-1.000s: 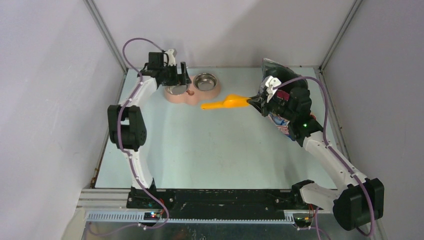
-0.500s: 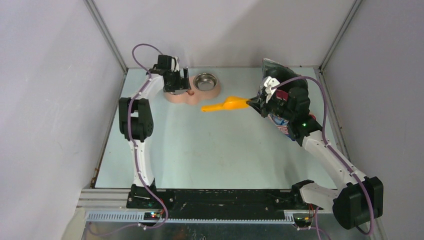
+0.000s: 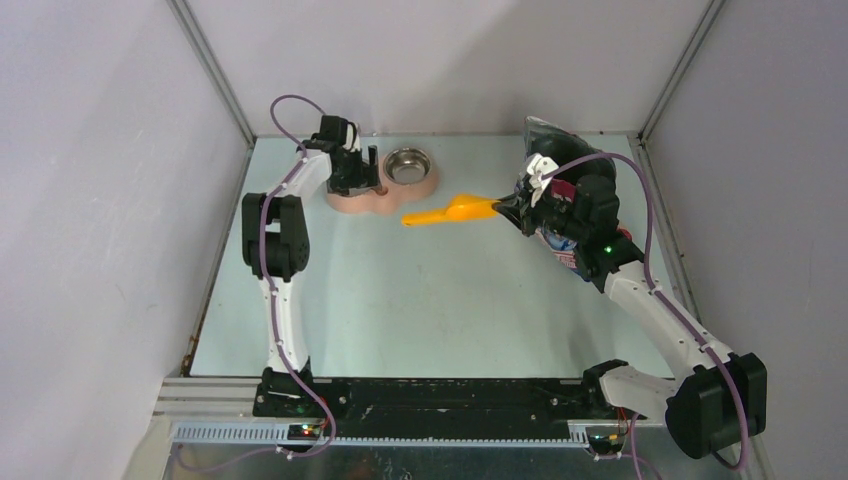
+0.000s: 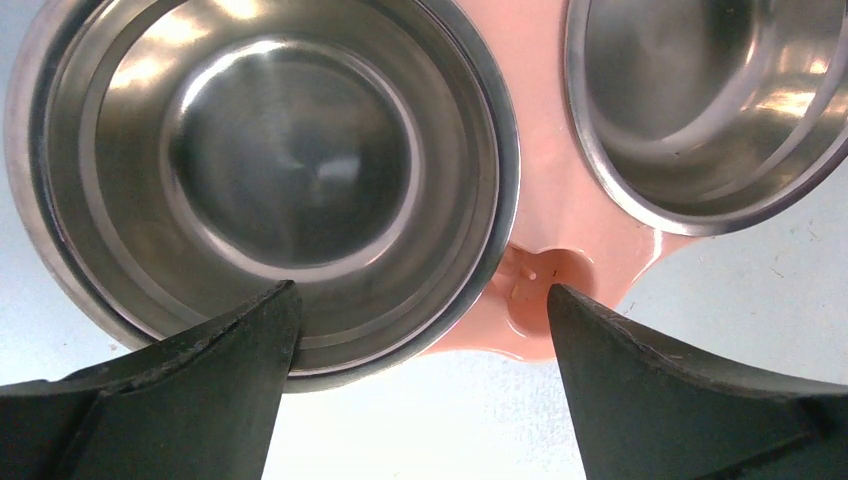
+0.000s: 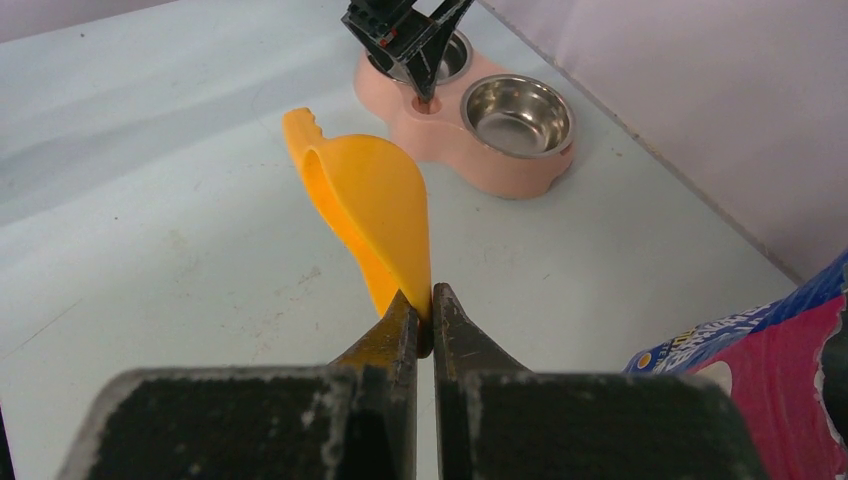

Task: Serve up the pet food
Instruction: Adjust the pet food bowl at the center of the board.

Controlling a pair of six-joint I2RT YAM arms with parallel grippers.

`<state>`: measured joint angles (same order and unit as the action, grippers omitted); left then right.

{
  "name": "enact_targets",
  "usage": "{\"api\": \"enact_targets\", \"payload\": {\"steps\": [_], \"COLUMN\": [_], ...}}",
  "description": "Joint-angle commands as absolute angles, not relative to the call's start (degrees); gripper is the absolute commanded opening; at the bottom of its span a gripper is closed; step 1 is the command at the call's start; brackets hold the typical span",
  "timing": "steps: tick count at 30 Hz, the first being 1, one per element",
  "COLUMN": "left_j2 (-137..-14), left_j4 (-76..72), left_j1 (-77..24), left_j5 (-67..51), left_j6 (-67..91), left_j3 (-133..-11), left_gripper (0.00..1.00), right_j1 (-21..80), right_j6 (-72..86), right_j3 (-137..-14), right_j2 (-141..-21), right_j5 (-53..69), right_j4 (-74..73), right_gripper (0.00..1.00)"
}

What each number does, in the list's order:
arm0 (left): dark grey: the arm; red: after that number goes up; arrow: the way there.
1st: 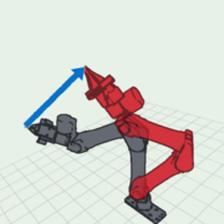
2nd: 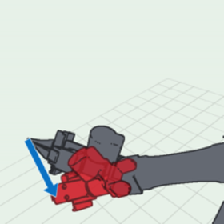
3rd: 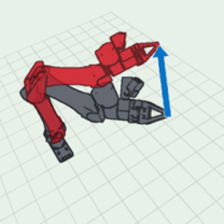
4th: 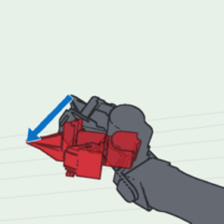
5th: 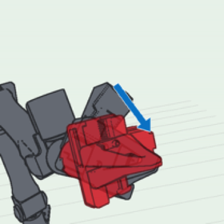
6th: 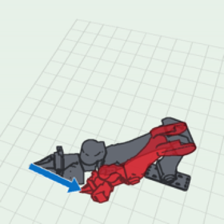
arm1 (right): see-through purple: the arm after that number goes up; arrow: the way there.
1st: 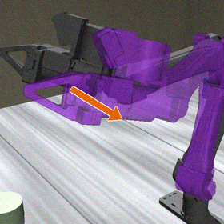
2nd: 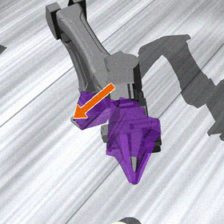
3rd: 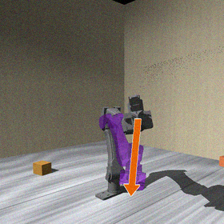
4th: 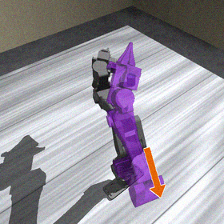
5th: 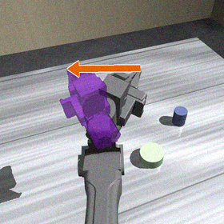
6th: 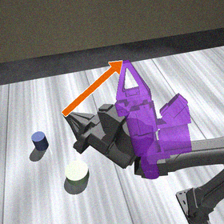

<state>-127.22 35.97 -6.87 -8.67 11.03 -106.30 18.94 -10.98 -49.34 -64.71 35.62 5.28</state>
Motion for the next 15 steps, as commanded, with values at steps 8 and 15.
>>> {"api": "enact_targets", "payload": {"steps": [8, 15], "left_j2": [-123.42, -123.72], "left_j4": [41.43, 42.33], "left_j1": [-7.06, -7.70], "left_j5": [-3.37, -0.65], "left_j6": [7.20, 4.83], "left_j3": [-107.20, -108.12], "left_gripper": [1.00, 0.94], "right_j1": [18.84, 18.30], "right_j6": [-10.58, -9.89], "right_j3": [-51.85, -51.93], "right_j2": [-63.69, -63.16], "right_j5": [36.19, 36.54], "right_j4": [7.21, 7.21], "right_gripper": [0.00, 0.00]}}
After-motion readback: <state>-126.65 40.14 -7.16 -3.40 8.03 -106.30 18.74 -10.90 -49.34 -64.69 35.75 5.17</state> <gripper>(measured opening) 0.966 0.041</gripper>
